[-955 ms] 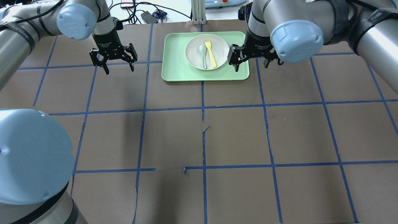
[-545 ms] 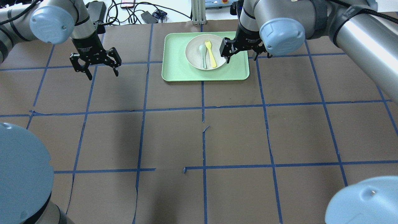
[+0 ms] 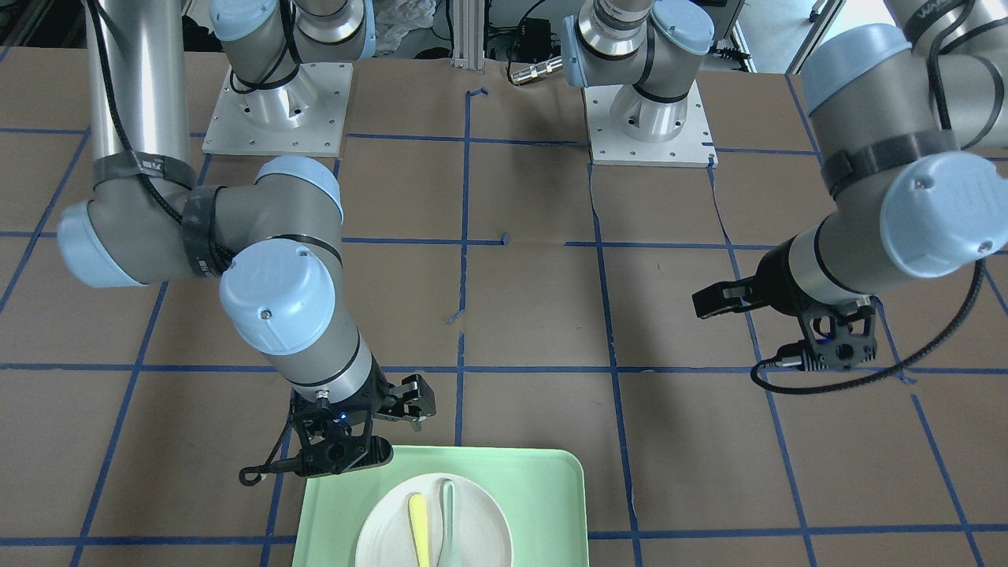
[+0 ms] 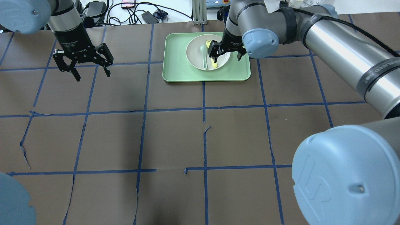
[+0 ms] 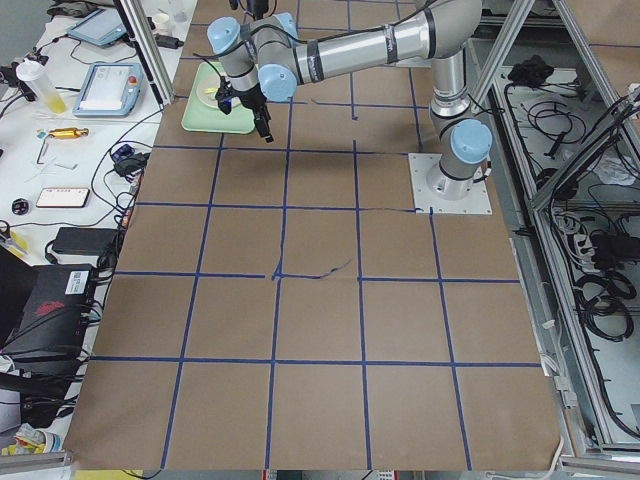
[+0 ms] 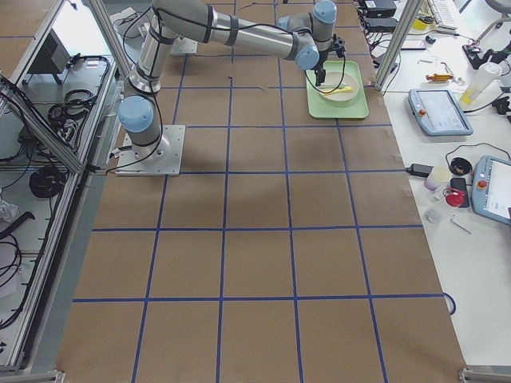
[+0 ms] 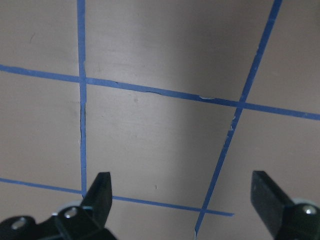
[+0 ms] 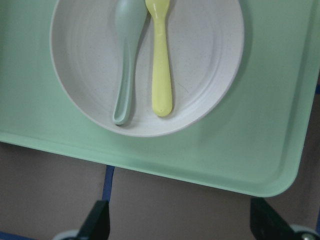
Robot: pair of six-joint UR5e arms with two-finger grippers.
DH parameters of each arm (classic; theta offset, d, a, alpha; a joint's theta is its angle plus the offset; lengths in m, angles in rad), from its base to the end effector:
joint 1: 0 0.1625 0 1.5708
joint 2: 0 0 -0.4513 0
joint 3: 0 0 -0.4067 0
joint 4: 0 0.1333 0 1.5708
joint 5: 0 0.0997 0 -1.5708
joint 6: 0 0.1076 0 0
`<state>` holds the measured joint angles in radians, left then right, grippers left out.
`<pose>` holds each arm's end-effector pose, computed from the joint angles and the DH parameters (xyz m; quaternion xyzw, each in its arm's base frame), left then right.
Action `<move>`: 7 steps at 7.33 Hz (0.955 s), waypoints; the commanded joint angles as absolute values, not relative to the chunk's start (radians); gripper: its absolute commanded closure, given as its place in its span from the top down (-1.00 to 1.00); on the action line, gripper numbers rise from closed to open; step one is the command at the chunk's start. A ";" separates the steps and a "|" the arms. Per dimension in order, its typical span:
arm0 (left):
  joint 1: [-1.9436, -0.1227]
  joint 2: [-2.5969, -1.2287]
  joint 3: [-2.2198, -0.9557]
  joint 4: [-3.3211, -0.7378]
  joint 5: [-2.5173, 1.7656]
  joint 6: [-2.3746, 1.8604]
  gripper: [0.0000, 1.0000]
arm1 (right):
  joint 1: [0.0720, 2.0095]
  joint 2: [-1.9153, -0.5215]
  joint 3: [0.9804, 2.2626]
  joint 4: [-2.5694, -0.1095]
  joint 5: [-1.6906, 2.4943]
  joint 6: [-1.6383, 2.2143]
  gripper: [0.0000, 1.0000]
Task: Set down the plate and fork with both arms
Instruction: 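Lower the right gripper over the yellow fork and close on its handle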
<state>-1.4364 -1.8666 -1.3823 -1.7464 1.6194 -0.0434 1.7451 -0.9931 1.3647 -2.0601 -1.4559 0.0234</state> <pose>-0.0463 -0.6134 0.4196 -0.0845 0.9861 0.1419 0.0176 0.2712 -0.7005 0.2984 -0.0785 0.9935 -0.0528 0.0628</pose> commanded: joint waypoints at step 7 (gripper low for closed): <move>-1.526 -1.806 -1.557 -1.610 1.620 -0.201 1.00 | 1.761 -0.741 1.097 -2.109 -1.471 -0.052 0.24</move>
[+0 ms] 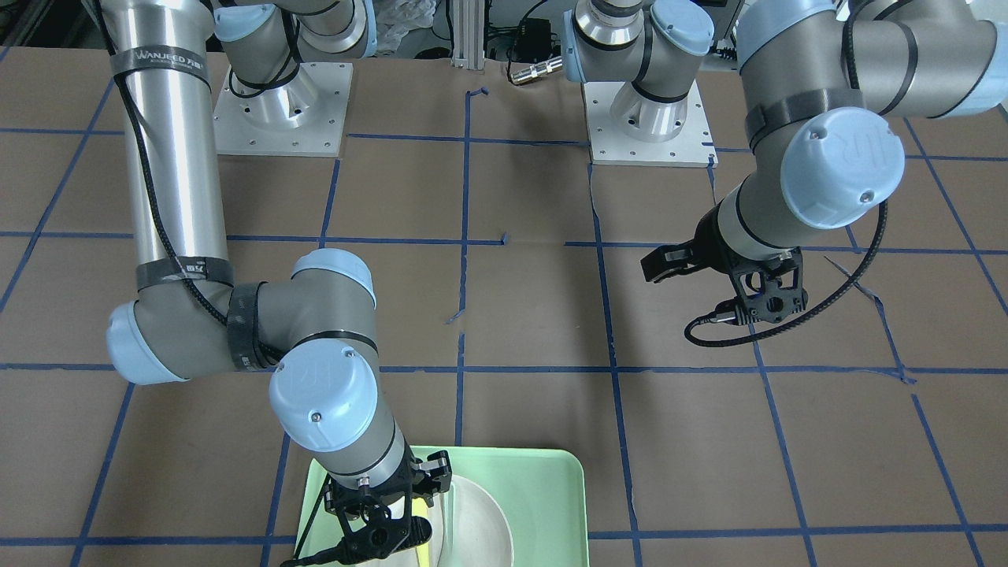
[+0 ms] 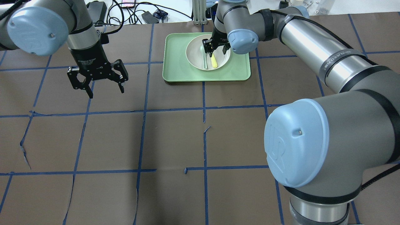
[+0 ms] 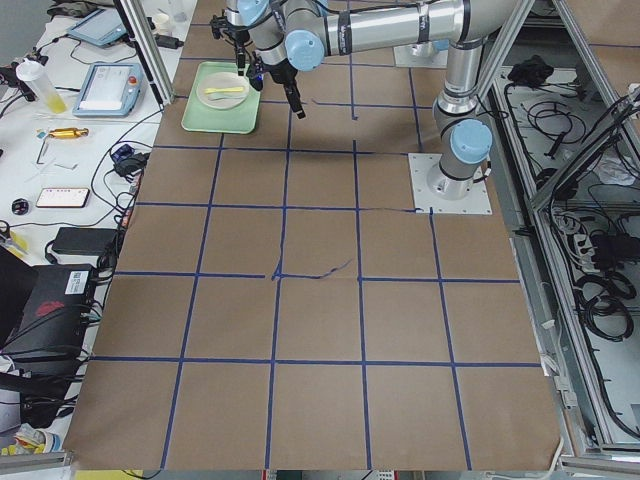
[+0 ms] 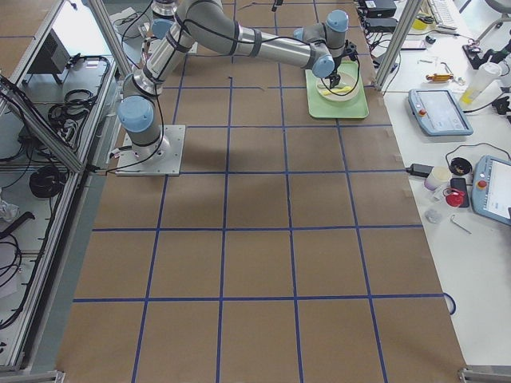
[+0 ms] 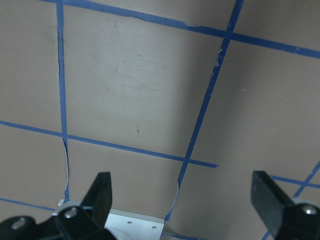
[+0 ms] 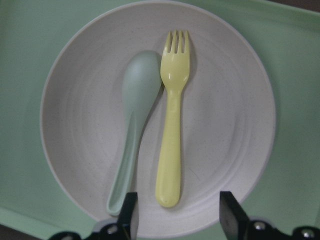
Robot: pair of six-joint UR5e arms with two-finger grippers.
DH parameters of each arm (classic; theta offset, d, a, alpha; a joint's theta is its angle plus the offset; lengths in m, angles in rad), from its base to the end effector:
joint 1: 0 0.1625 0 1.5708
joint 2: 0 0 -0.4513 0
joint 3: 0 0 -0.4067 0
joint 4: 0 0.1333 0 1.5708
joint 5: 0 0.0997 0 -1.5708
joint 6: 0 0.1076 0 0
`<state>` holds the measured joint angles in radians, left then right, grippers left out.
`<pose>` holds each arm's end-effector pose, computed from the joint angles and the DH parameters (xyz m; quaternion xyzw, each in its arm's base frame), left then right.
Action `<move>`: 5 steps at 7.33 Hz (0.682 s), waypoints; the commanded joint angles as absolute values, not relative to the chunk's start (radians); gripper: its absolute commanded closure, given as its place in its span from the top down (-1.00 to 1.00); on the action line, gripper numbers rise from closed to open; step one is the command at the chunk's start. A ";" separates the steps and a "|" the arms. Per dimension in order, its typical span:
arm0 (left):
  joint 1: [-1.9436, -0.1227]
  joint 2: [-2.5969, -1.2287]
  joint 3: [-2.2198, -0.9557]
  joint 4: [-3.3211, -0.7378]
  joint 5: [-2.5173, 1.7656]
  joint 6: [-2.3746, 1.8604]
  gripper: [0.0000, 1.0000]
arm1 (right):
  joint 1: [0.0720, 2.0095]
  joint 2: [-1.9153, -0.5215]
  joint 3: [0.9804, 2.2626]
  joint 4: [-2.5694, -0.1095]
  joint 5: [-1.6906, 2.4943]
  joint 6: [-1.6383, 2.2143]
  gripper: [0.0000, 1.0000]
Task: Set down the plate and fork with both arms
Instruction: 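Lower the right gripper over the yellow fork and close on its handle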
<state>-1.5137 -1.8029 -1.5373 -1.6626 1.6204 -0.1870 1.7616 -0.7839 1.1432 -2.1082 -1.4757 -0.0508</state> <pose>-0.0954 -0.5736 0.3899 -0.1169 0.9823 0.1428 0.0339 0.2959 -0.7754 0.2504 -0.1241 0.9872 -0.0853 0.0534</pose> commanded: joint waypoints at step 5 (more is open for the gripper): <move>-1.578 -1.789 -1.571 -1.600 1.624 -0.255 1.00 | 1.763 -0.698 1.092 -2.131 -1.457 -0.052 0.16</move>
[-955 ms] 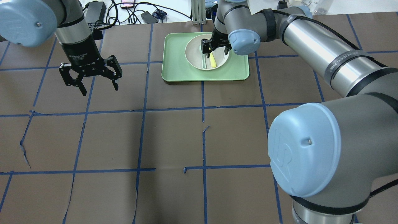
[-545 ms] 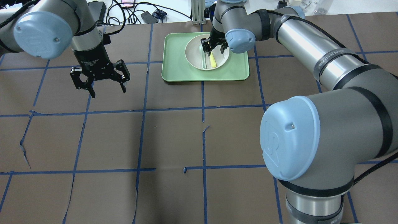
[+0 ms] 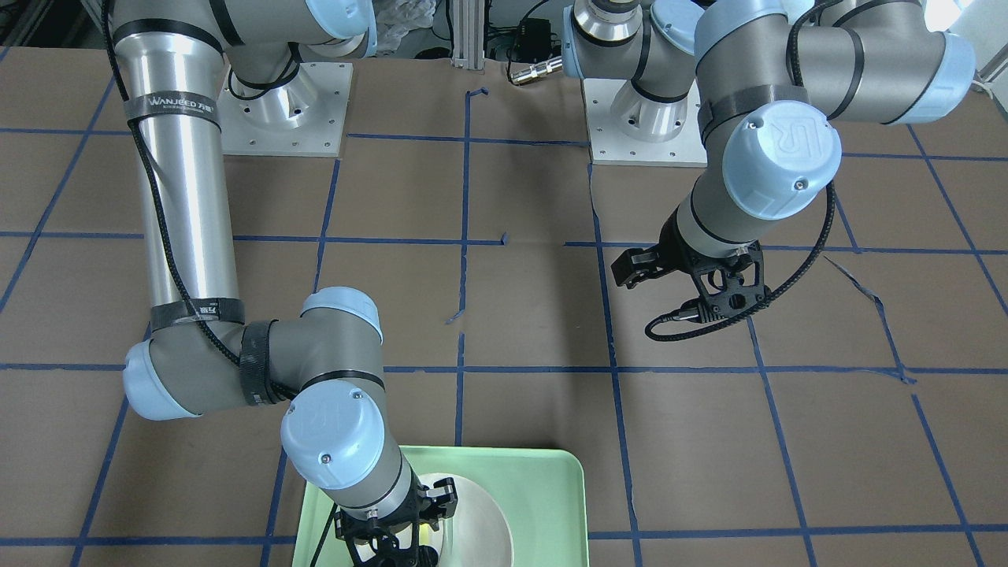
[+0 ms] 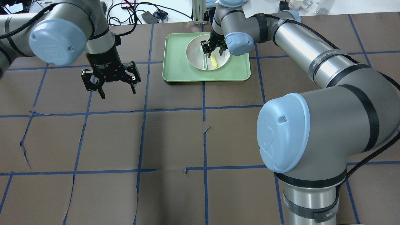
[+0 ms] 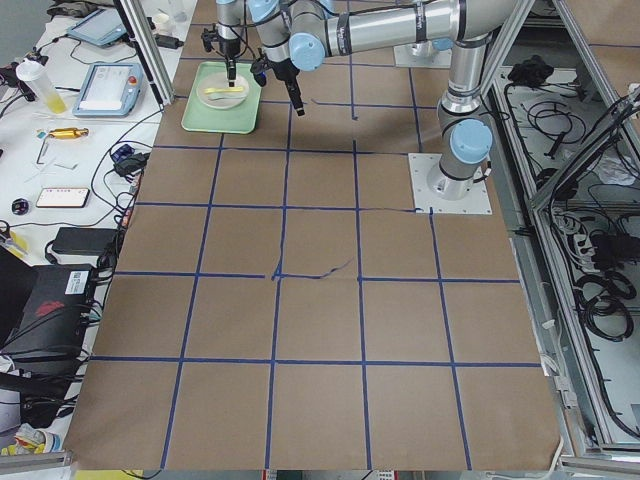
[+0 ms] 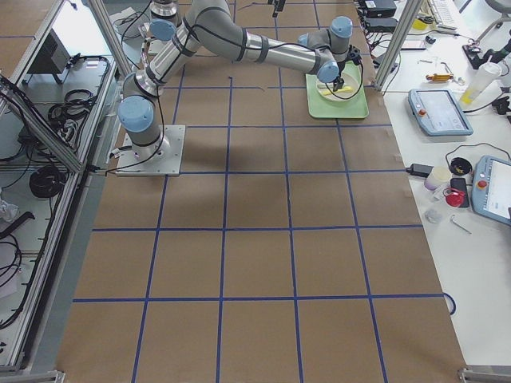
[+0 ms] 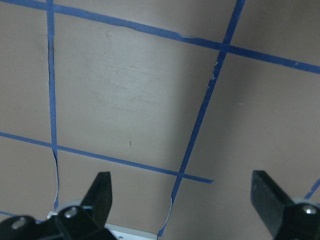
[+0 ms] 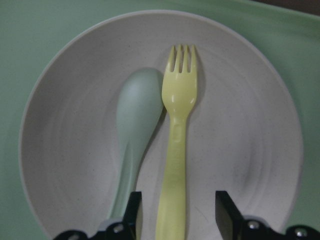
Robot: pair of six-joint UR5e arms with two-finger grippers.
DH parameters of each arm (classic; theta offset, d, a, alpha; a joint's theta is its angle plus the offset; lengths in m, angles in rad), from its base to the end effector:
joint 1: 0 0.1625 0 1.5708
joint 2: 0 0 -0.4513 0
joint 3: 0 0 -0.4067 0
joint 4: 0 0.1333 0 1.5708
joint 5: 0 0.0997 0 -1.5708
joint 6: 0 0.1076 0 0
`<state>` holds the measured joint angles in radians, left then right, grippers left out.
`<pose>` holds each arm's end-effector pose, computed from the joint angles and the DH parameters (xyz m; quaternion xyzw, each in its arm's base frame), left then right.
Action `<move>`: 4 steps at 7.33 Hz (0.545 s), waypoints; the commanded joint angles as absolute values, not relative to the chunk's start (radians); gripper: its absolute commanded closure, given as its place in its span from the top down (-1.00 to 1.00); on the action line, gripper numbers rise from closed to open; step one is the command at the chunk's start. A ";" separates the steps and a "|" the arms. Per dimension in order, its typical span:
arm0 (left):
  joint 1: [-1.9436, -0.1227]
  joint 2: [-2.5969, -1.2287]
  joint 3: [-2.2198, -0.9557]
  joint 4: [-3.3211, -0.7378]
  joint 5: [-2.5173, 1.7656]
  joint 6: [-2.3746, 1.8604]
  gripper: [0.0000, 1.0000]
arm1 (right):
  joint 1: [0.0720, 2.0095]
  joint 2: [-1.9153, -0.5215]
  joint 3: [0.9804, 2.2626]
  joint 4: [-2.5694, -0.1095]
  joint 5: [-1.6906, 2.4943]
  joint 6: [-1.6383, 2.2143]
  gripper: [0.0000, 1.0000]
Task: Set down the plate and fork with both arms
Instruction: 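Lower the right gripper over the yellow fork and close on its handle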
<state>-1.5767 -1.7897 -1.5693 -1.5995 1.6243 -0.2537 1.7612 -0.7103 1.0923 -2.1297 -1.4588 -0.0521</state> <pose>-0.1309 -0.5649 0.3868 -0.1193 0.9849 0.1182 0.0422 0.3010 -0.7939 0.2175 -0.1252 0.9866 -0.0841 0.0617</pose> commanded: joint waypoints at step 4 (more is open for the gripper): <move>-1.580 -1.792 -1.583 -1.598 1.624 -0.256 1.00 | 1.761 -0.683 1.094 -2.131 -1.456 -0.051 0.08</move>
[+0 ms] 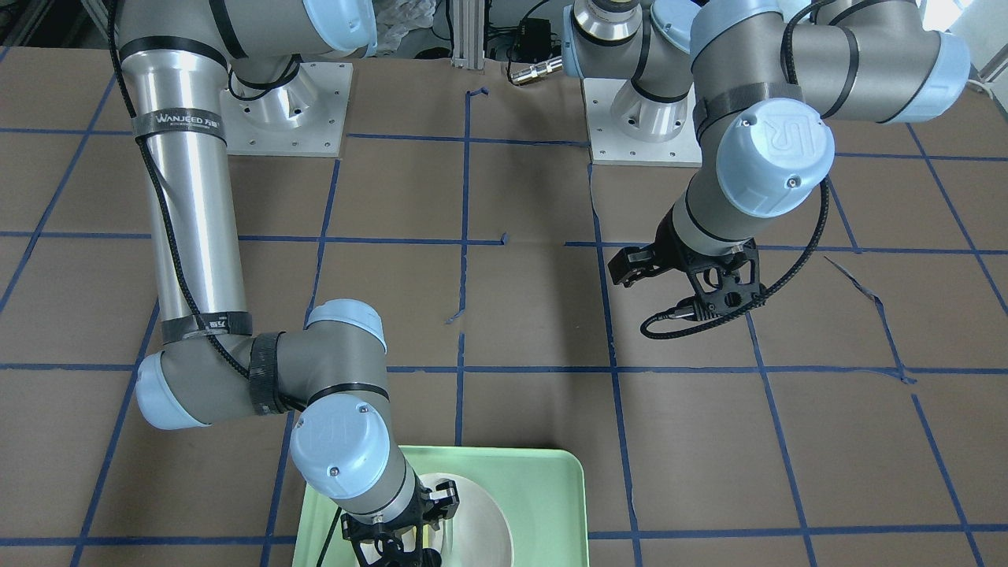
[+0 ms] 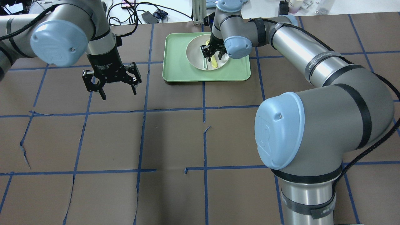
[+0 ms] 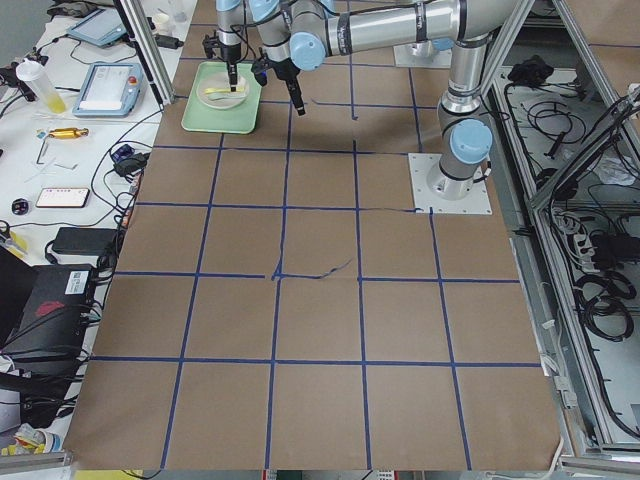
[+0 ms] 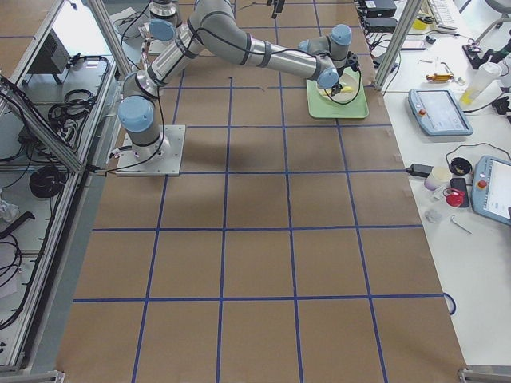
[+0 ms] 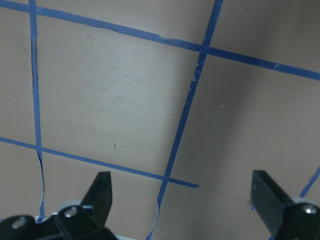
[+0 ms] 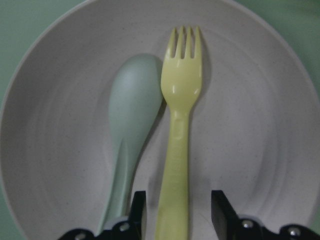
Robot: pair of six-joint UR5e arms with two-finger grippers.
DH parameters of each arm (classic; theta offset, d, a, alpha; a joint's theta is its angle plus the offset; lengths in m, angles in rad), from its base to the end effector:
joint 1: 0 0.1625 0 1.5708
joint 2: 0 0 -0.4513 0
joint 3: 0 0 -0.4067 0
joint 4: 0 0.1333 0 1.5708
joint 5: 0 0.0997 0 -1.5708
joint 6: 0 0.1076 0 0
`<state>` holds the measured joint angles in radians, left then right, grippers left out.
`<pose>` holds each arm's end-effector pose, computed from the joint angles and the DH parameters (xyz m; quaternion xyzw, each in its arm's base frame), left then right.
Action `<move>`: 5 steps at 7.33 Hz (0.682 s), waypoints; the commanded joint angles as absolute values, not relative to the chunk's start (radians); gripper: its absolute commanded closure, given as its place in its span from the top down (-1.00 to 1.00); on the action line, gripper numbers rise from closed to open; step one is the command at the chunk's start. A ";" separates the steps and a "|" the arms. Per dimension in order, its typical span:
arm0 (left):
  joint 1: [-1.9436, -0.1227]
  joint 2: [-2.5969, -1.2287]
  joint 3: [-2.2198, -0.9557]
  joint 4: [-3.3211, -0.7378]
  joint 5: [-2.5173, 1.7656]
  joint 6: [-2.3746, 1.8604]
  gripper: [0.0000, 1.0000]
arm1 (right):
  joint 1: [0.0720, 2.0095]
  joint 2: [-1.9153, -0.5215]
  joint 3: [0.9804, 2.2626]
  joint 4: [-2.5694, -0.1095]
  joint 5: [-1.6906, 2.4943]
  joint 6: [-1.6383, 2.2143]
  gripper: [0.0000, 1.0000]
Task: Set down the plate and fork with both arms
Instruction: 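Lower the right gripper over the yellow fork and close on its handle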
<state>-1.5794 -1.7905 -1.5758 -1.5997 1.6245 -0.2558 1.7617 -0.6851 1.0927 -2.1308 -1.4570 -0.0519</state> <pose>-0.1324 -0.5633 0.3833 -0.1189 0.9845 0.1218 0.0431 0.3018 -0.7948 0.1963 -0.1249 0.9876 -0.0719 0.0618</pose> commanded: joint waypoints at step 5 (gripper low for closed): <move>-1.578 -1.792 -1.598 -1.595 1.624 -0.255 1.00 | 1.761 -0.686 1.095 -2.129 -1.456 -0.023 -1.00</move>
